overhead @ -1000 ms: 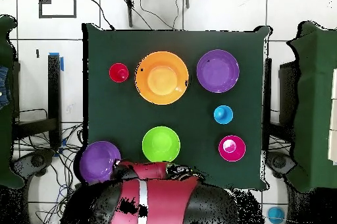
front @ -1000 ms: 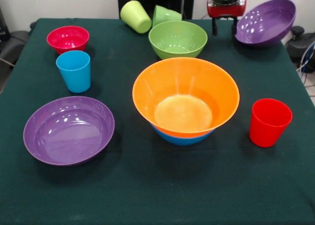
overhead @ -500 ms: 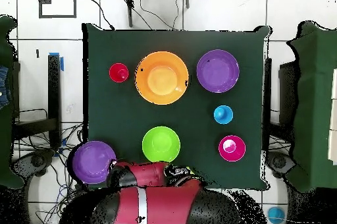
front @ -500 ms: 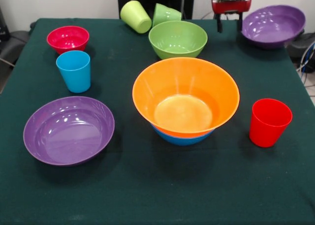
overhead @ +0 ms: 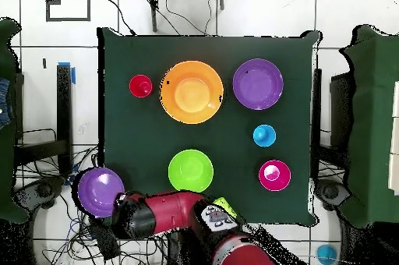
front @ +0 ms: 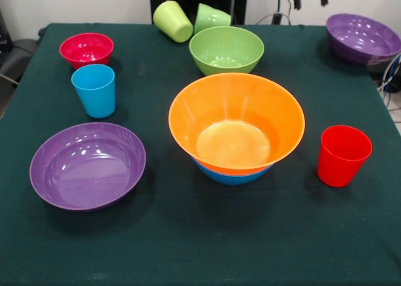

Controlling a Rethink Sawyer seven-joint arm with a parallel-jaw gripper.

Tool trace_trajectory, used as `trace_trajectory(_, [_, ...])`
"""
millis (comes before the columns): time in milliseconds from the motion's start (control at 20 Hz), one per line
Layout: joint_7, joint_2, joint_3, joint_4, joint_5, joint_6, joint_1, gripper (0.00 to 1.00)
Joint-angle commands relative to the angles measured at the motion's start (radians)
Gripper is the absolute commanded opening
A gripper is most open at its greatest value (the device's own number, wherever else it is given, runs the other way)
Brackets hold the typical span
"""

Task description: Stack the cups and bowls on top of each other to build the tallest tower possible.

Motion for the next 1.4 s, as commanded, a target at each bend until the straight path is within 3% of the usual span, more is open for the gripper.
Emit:
trace_trajectory(50, [0.132,-0.182,0.18,0.059,0.128,0.184,-0.014,1.0])
trace_trajectory(400, [0.112,-0.189,0.184,0.064,0.155,0.191,-0.026,1.0])
trace_trajectory(600, [0.084,-0.163,0.232,0.073,0.152,0.166,-0.066,1.0])
trace_trajectory(800, [0.053,-0.079,0.268,0.056,0.096,0.084,-0.095,1.0])
trace_trajectory(1200, [-0.001,0.026,0.238,0.015,-0.01,0.029,-0.124,1.0])
trace_trajectory(1400, [-0.014,0.09,0.178,-0.028,-0.086,-0.002,-0.109,1.0])
